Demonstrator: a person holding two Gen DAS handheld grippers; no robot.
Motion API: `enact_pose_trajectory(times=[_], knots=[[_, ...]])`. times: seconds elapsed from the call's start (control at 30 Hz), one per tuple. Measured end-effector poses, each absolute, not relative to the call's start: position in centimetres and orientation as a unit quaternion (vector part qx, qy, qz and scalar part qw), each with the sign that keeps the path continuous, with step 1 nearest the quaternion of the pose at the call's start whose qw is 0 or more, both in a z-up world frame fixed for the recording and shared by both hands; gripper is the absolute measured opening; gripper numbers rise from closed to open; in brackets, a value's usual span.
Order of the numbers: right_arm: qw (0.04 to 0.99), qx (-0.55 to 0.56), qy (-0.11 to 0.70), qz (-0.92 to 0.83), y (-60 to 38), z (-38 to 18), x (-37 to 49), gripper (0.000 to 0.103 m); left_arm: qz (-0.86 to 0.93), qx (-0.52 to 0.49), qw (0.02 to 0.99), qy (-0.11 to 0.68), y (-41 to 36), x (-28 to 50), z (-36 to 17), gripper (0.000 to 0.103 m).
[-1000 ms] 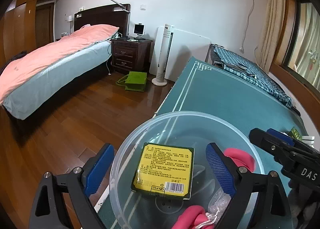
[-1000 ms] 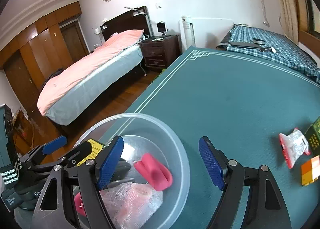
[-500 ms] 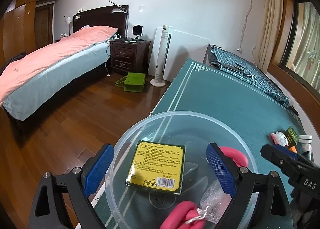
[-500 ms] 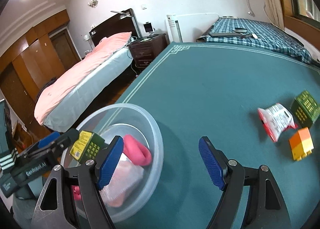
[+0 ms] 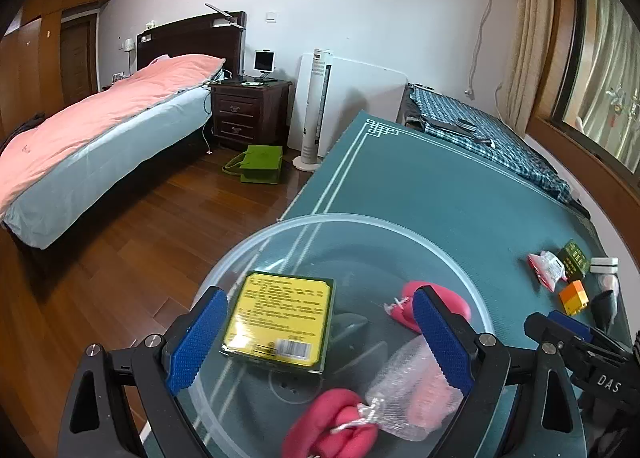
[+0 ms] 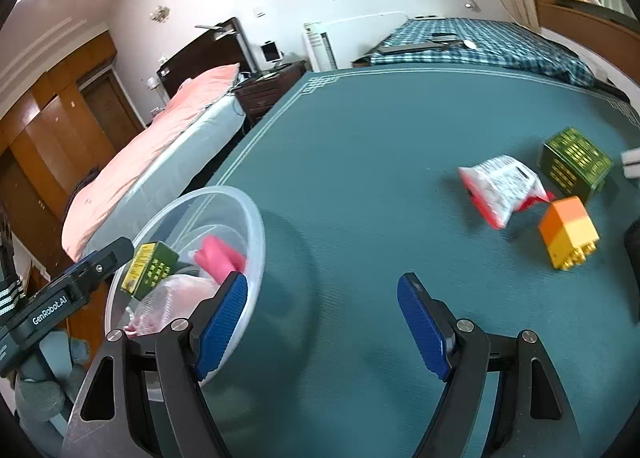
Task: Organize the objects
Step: 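Move the right tool to the black cup and grasp it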
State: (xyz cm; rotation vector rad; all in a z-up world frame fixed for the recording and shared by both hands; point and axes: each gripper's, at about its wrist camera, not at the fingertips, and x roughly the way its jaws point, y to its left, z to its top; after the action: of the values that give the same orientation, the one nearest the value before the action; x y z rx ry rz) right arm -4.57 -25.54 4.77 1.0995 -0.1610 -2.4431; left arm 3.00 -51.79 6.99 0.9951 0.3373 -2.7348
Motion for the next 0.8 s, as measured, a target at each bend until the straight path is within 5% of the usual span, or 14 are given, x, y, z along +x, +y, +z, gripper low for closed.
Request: enact_pose_trajectory(times=[0.8], knots=[[0.158,0.398,-0.116,-0.896,-14.5,3.2,-4.5,0.079,-0.936,0.340,0.082,0.044,-43.5,1.4,7.8,0.096]])
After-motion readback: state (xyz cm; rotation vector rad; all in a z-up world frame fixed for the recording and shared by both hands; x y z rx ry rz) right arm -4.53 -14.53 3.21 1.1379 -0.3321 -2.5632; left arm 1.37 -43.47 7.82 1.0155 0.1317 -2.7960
